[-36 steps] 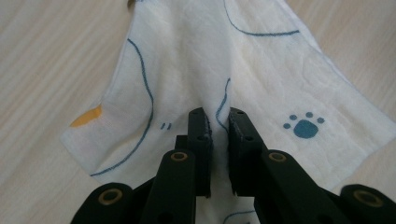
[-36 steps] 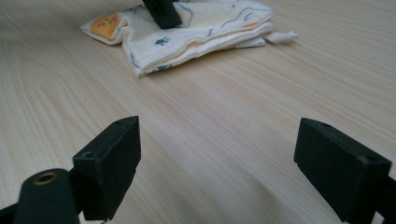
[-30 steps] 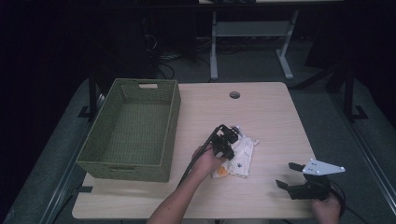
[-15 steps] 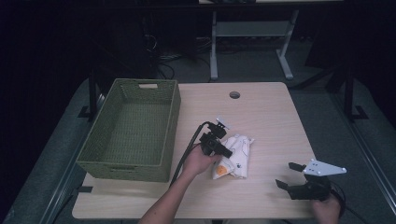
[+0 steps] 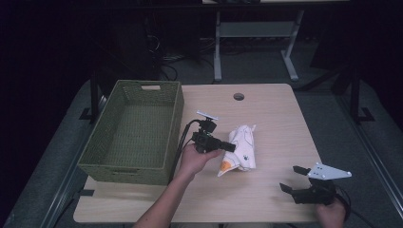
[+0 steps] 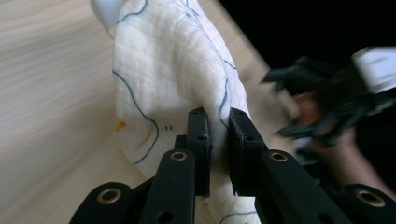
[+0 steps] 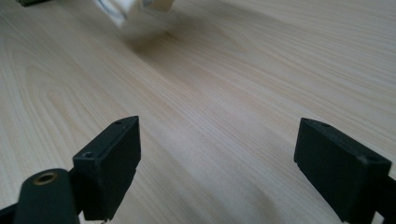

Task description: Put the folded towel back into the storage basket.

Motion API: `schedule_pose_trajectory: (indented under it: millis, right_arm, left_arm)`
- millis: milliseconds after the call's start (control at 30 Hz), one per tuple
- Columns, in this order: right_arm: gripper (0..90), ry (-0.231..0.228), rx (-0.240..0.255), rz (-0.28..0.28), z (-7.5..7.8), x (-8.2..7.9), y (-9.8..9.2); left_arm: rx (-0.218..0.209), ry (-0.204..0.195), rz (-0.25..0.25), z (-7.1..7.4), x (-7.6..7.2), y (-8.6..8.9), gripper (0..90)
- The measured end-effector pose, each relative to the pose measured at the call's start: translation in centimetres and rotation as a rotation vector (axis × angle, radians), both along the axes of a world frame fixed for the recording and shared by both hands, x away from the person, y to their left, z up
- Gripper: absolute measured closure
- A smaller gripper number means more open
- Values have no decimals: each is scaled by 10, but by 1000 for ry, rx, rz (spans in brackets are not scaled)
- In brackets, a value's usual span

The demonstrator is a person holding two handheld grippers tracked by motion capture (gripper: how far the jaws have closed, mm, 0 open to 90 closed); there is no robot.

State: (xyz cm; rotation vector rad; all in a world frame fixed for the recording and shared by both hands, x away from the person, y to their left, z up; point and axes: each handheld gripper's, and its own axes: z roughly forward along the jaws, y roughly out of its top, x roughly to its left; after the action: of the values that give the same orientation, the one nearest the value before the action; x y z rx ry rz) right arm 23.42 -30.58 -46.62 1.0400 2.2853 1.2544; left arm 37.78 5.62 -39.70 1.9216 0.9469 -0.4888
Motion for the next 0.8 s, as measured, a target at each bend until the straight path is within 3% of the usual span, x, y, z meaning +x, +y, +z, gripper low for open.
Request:
schedule_pose_trajectory:
  millis: [200, 567, 800]
  right_arm:
    - [142, -4, -5, 3, 1, 0, 0]
    - [142, 5, -14, 1, -1, 0, 1]
    - [142, 5, -22, 6, 0, 0, 2]
  left_arm:
    - [-92, 23, 13, 7, 2, 15, 813]
    - [-130, 35, 17, 21, 1, 33, 812]
    - [-143, 21, 19, 31, -1, 42, 812]
